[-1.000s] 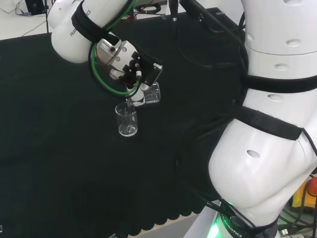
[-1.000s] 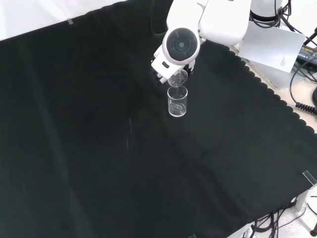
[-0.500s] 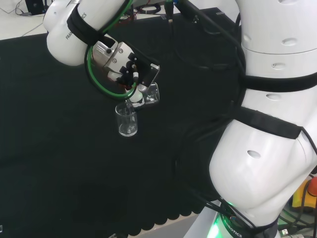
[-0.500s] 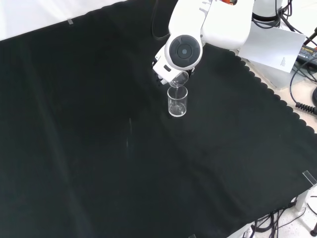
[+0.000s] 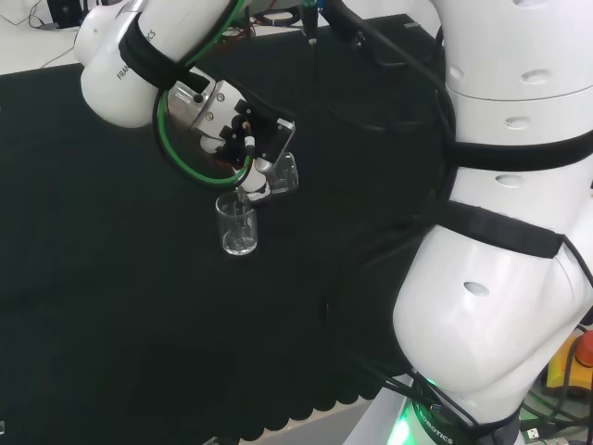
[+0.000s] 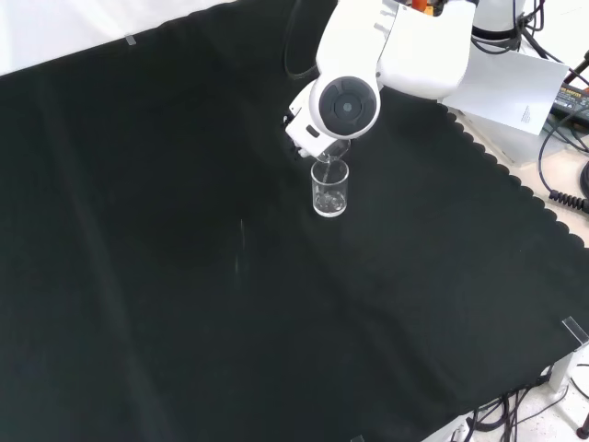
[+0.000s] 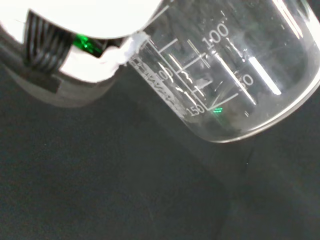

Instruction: Pour the water from the handheld beaker into the one on the table.

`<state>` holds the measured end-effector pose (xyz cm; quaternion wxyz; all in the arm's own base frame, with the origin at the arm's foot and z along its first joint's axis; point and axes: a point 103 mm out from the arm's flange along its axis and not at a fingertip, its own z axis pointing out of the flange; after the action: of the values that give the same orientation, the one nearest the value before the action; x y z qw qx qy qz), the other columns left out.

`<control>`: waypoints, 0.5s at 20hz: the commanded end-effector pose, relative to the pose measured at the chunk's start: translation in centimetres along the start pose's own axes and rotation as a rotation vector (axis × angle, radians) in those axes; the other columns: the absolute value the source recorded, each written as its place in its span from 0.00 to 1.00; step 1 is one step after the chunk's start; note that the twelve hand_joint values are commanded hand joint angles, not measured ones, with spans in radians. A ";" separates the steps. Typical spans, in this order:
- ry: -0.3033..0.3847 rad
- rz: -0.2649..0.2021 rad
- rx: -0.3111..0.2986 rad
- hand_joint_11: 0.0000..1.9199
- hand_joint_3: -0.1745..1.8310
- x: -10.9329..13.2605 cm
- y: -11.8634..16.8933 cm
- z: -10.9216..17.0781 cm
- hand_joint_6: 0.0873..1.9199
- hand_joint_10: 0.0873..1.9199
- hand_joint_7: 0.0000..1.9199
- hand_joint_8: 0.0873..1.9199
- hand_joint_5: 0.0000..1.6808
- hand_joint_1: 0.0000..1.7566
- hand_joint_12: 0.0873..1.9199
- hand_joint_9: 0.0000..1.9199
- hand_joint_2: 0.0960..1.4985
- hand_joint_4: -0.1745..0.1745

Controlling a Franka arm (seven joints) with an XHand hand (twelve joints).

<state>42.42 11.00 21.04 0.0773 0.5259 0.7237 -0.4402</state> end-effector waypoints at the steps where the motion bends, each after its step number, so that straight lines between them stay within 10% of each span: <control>1: -0.014 0.005 0.026 0.73 0.48 0.1 0.0 -0.2 0.43 0.29 0.76 0.41 0.71 0.66 0.33 0.81 0.37 0.56; 10: -0.033 0.011 0.054 0.73 0.48 0.1 0.1 -0.3 0.43 0.29 0.76 0.41 0.71 0.66 0.33 0.81 0.38 0.56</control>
<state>42.51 11.33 21.05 0.0747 0.5263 0.7106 -0.4609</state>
